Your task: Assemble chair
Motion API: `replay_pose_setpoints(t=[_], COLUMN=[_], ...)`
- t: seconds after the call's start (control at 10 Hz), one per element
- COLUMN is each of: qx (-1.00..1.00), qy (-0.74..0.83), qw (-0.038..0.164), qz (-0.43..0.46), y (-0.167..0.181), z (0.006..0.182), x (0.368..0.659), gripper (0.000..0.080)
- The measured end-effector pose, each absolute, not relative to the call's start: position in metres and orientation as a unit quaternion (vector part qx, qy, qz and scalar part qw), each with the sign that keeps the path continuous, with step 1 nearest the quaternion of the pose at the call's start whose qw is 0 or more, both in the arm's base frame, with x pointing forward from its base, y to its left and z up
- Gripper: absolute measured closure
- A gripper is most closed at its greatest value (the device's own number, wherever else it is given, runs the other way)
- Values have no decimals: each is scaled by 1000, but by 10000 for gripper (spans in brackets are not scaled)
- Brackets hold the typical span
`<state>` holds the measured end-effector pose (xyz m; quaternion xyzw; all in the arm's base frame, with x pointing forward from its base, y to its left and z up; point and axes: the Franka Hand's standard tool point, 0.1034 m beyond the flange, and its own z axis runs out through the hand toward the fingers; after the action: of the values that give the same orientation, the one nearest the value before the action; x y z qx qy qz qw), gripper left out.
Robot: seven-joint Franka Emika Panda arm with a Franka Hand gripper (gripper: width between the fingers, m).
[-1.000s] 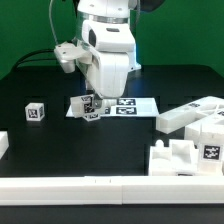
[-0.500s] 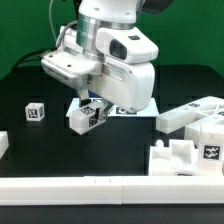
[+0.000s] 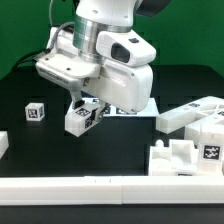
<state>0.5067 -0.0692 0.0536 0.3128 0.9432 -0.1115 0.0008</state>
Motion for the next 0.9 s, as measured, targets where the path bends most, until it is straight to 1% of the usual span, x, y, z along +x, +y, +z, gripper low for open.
replay_pose_setpoints(t=[0.3, 0.7, 0.8, 0.9], qx=[324, 344, 346, 348], qy=[937, 930, 929, 928], qw=[-25, -26, -26, -26], qz=[-125, -128, -128, -128], y=[-72, -72, -73, -73], z=[21, 18, 18, 18], x=[486, 484, 484, 484], gripper=[515, 515, 415, 415])
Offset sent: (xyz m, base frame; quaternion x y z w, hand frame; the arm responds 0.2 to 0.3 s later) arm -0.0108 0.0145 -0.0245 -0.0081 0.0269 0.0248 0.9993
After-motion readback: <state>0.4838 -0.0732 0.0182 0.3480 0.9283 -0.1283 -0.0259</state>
